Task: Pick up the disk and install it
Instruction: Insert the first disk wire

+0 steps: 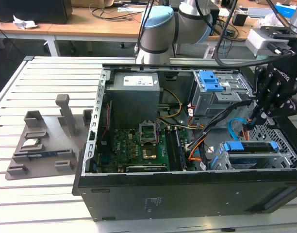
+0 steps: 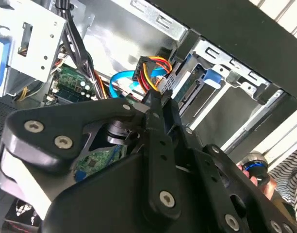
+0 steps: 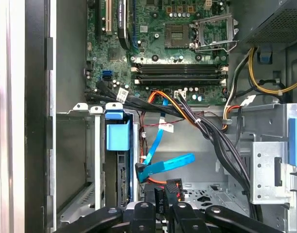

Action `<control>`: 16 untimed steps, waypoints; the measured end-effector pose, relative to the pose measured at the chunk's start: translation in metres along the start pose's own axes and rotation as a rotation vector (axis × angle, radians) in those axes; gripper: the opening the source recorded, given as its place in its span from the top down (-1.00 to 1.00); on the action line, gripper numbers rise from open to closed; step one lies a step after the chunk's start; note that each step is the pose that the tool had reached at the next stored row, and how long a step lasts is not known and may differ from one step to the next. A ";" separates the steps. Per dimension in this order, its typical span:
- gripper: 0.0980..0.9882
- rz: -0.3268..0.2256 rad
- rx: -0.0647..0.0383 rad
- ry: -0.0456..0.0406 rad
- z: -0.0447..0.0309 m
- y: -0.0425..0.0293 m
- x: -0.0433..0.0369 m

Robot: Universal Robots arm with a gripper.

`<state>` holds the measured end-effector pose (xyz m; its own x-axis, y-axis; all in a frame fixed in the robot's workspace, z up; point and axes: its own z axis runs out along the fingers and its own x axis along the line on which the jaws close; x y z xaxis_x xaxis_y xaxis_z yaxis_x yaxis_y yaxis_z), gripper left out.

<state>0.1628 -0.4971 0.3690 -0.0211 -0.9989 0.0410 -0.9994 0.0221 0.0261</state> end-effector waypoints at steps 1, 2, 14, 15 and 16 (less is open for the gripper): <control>0.78 0.000 0.000 0.0007 0.0010 -0.0001 -0.0001; 0.78 0.000 0.000 0.0006 0.0010 -0.0001 -0.0001; 0.47 0.000 0.000 0.0007 0.0011 -0.0001 -0.0001; 0.47 0.000 0.000 0.0004 0.0013 -0.0004 -0.0015; 0.47 0.000 0.000 0.0008 0.0011 -0.0008 -0.0036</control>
<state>0.1637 -0.4936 0.3677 -0.0208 -0.9989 0.0417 -0.9994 0.0219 0.0262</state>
